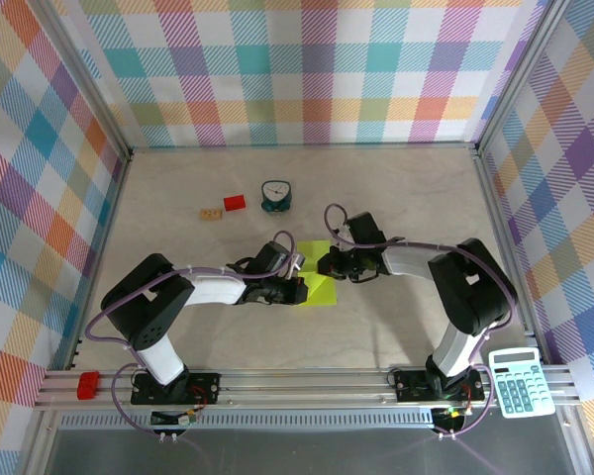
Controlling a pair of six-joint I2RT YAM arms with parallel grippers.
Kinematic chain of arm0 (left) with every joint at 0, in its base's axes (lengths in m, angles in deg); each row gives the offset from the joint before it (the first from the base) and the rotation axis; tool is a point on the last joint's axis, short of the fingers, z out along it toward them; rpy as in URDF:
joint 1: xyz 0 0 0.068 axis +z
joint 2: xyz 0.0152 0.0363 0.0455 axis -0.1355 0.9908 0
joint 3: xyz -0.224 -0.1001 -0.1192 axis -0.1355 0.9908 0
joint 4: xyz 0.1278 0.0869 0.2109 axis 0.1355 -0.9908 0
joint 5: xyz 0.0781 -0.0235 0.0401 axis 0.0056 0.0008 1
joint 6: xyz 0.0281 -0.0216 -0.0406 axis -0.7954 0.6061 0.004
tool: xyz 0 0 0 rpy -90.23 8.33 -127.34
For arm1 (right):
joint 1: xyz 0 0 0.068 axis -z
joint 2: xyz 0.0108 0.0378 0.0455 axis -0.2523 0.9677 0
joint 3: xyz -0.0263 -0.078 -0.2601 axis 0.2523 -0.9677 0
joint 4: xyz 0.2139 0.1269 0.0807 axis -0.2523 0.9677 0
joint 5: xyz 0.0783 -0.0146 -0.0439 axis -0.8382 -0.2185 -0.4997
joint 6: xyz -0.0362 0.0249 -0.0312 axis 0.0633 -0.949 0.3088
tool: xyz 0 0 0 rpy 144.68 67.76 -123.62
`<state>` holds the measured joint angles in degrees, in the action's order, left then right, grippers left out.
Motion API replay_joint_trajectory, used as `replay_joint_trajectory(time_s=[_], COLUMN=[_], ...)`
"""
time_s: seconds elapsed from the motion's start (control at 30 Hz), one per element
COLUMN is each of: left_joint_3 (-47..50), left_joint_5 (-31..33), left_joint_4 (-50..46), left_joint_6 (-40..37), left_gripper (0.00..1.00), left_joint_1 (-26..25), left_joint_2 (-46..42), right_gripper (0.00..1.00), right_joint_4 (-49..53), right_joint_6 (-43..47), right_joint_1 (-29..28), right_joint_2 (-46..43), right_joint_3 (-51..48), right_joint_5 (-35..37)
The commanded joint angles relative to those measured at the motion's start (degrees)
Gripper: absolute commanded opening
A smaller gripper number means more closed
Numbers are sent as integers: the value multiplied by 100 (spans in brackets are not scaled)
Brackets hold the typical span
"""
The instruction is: Fold a paper plane with a square sheet of paper (fold left side to right side)
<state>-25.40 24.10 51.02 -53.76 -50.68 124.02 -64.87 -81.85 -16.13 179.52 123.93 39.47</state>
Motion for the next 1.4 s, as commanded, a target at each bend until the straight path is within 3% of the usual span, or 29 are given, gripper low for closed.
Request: replay_joint_trajectory(time_s=[0.0,0.57,0.9,1.37], left_joint_3=[-1,-239,-537,-217], left_joint_5=[130,-44,-458,-634], left_joint_4=[-242,-243,-283,-40], left_joint_6=[-8,123,156,338], left_gripper=[0,0,0,0], left_joint_1=[-21,-21,-23,-105], left_joint_2=[164,-208,-218,-84], right_gripper=[0,0,0,0], right_joint_4=[-109,241,446,643], right_joint_6=[-82,18,104,169], right_joint_1=[-105,-160,-160,-160], right_joint_2=[190,768,803,860], right_joint_3=[147,47,118,190], right_joint_5=[-139,255,315,372])
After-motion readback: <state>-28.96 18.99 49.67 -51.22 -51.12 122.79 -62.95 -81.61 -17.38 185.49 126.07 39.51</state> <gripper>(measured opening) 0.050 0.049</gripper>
